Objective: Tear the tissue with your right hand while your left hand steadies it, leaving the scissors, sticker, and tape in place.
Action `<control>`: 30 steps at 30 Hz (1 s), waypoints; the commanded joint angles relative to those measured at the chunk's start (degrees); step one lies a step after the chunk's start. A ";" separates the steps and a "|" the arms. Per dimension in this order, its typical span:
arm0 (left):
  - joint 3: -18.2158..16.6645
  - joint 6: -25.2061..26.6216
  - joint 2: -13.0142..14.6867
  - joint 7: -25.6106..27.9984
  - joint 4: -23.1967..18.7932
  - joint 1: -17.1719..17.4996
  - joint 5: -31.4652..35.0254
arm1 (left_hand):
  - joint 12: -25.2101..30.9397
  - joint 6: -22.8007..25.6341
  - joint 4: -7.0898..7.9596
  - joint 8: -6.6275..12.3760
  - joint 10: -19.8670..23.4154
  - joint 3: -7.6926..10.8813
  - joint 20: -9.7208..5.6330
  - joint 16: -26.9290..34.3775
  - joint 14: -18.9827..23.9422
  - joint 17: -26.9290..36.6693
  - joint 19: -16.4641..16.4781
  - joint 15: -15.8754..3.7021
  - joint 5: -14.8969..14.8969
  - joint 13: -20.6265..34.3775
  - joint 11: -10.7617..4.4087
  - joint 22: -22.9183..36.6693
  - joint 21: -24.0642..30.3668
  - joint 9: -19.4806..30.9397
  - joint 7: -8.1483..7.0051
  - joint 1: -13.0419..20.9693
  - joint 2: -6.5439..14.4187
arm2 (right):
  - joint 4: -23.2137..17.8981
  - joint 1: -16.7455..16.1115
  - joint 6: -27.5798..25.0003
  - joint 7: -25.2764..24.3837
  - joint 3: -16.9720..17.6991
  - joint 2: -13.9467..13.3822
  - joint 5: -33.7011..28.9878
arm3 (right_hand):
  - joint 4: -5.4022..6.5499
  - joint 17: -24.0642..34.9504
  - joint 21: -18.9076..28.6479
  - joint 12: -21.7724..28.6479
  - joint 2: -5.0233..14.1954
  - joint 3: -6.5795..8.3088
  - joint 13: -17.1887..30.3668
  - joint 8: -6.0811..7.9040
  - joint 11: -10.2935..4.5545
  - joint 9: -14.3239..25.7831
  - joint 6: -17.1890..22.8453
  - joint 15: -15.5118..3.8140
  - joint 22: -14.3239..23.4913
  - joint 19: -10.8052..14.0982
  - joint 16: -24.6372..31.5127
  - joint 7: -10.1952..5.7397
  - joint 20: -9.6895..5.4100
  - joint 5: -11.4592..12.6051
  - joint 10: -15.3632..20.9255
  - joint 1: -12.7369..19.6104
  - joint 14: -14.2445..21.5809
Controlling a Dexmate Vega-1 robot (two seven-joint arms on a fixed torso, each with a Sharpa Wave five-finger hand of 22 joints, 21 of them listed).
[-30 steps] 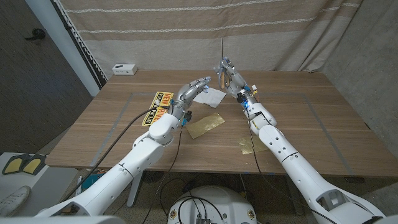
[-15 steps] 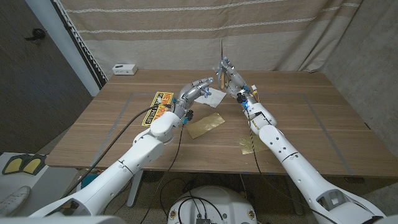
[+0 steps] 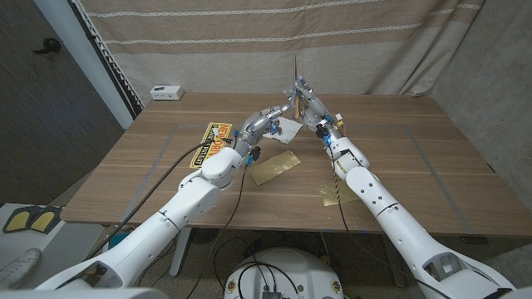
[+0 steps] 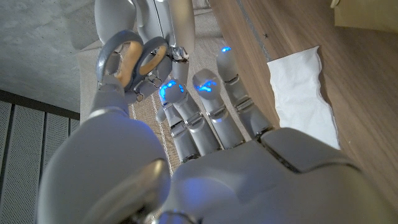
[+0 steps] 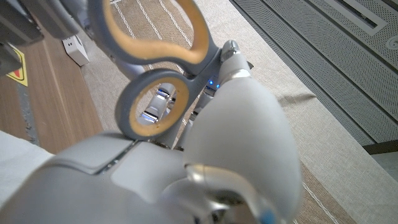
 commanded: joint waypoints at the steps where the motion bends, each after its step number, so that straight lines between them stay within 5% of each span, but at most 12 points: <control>1: -0.96 -0.87 -1.84 -5.52 2.27 0.05 -9.01 | -0.75 2.22 -0.09 0.35 0.90 -0.47 -7.28 1.09 1.06 0.10 0.68 -0.01 0.45 -1.70 0.14 0.12 0.75 0.24 0.54 -0.13 -0.45 | -0.36 -0.24 -0.43 0.31 -0.03 -0.03 0.44 | 0.67 0.10 0.37 0.18 4.37 0.98 0.18 -0.11 -0.36 0.21 0.56 -5.00 0.01 0.04 0.09 -0.02 -9.15 0.22 0.52 4.25 1.20; 30: 1.39 1.65 -1.06 -6.18 2.19 -1.91 -8.45 | 2.18 5.87 -0.38 -0.43 5.53 -0.72 -7.34 7.45 4.68 0.45 2.98 0.14 0.60 -0.61 -0.06 1.58 4.17 0.15 2.11 1.81 -0.08 | -1.07 -0.65 -1.73 0.90 -0.29 -0.65 1.04 | 0.63 -0.11 0.94 0.11 4.22 1.06 0.18 -0.78 -0.27 0.25 0.80 -5.00 -0.02 -0.07 0.14 0.09 -9.17 0.07 1.04 4.18 1.43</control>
